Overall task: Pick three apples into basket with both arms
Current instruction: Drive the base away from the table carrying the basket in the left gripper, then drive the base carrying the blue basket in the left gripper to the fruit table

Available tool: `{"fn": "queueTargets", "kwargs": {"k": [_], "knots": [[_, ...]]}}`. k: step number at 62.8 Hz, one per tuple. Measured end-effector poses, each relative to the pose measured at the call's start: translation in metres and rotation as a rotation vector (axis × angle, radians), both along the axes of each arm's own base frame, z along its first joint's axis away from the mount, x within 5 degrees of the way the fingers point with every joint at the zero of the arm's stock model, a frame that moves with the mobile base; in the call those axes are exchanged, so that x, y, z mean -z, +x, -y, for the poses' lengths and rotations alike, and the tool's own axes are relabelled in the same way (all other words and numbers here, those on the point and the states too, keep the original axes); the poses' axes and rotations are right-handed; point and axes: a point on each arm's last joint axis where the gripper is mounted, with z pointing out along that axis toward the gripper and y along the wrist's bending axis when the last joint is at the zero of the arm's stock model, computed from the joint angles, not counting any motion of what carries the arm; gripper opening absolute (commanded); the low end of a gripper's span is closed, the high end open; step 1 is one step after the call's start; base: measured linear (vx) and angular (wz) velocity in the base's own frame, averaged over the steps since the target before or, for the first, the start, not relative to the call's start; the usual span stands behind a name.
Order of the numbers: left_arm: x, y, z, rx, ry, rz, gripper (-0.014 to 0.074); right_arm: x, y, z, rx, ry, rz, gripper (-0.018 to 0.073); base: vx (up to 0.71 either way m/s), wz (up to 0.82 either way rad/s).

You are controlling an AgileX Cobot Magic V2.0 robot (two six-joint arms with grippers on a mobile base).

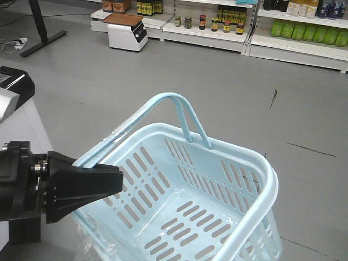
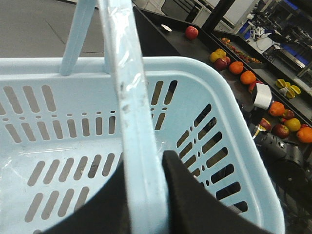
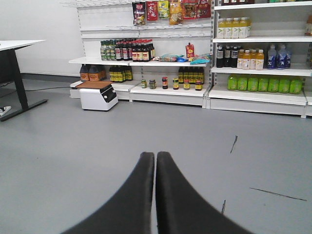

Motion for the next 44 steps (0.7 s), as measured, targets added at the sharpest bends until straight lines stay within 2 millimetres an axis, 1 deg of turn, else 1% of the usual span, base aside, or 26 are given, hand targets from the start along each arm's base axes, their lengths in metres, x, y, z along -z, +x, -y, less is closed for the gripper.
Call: {"fn": "queueTargets", "kwargs": {"k": [20,44], "knots": [[0.0,0.0,0.0,0.0,0.0,0.0,-0.0007,0.0,0.0,0.0,0.0,0.0,0.0,-0.0004,0.22,-0.03],[0.0,0.0,0.0,0.0,0.0,0.0,-0.0007,0.0,0.0,0.0,0.0,0.0,0.0,-0.0004,0.26,-0.19]]}}
